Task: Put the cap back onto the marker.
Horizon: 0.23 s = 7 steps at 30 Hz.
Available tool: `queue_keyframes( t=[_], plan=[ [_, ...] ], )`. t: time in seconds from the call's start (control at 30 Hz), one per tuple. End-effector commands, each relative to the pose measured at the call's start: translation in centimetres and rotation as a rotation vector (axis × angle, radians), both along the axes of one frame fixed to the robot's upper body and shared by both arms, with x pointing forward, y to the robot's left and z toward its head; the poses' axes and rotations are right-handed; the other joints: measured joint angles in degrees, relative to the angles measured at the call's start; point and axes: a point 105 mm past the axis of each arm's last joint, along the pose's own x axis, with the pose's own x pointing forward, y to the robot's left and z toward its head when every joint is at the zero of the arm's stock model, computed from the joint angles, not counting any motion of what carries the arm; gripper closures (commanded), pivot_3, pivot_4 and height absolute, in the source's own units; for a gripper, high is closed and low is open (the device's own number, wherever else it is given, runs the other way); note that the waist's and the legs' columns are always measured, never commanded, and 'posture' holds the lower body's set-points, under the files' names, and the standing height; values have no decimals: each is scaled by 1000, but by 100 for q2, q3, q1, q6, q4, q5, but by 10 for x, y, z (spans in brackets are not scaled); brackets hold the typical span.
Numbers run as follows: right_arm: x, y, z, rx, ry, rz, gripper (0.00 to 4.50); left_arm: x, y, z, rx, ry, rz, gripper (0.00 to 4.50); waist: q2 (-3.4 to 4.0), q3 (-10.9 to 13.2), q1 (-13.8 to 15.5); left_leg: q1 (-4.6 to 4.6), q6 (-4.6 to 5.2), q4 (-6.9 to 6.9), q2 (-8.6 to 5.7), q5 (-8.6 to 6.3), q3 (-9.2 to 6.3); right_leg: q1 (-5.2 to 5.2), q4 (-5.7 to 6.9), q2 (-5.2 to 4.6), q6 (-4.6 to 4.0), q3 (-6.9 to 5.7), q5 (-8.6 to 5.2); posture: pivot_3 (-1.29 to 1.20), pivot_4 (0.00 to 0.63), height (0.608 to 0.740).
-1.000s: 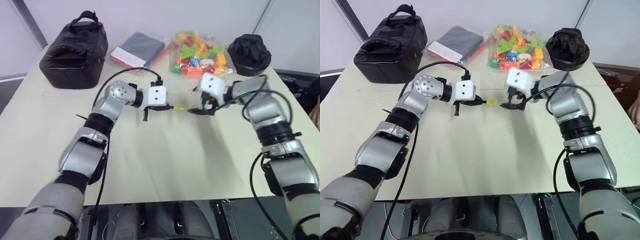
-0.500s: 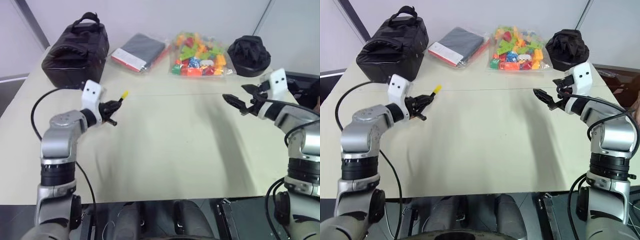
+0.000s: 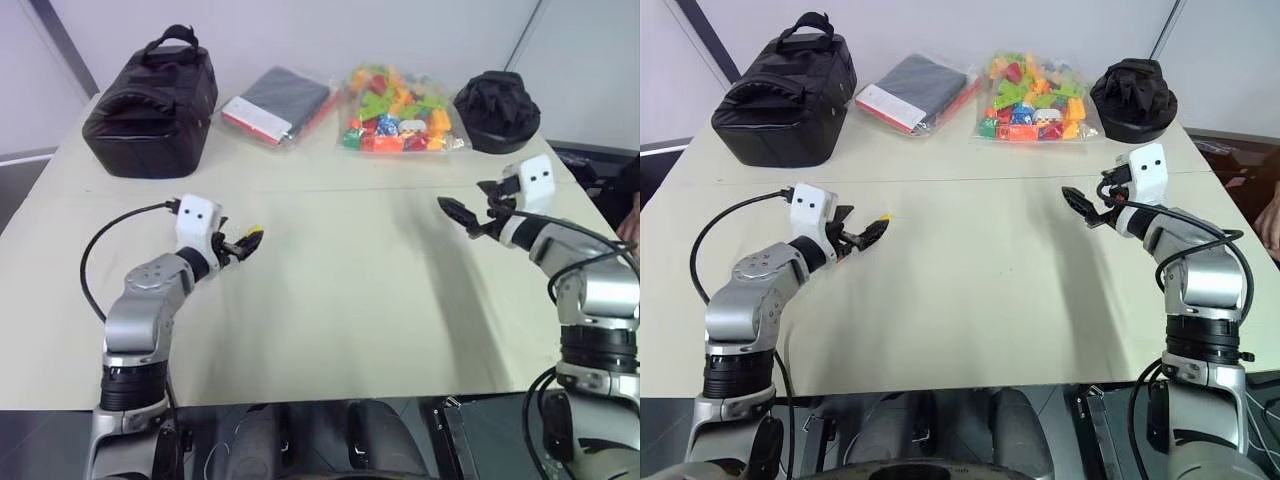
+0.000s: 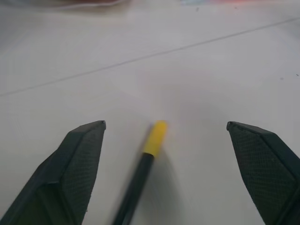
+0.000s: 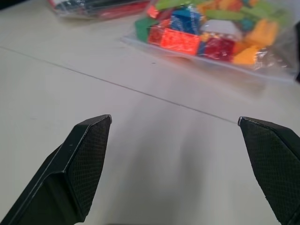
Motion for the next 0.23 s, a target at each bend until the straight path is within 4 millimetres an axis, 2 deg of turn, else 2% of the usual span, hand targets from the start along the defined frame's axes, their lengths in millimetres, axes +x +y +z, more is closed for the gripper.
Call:
queue_keyframes(
  t=[0.03, 0.1, 0.23],
  plan=[
    [0, -15, 11, -41, -63, -54, 0, 2, 28, 50, -68, -171, 62, 42, -1, 0, -7, 0, 0, 0, 0, 0, -1, 0, 0, 1, 0, -1, 0, 0, 150, 740],
    [-2, -22, 5, -44, -59, -78, 0, -1, 48, 55, -53, -181, 97, 42, -1, 0, -14, 1, 0, -1, 0, 0, 0, 0, -1, 2, 0, 0, 0, 0, 150, 740],
    [-7, -34, -4, -35, -64, -115, 0, -10, 87, 51, 32, -154, 165, 42, 1, -1, -37, 3, 0, -8, 2, 0, 4, 0, -6, 3, -1, 1, -1, 0, 150, 740]
  ],
)
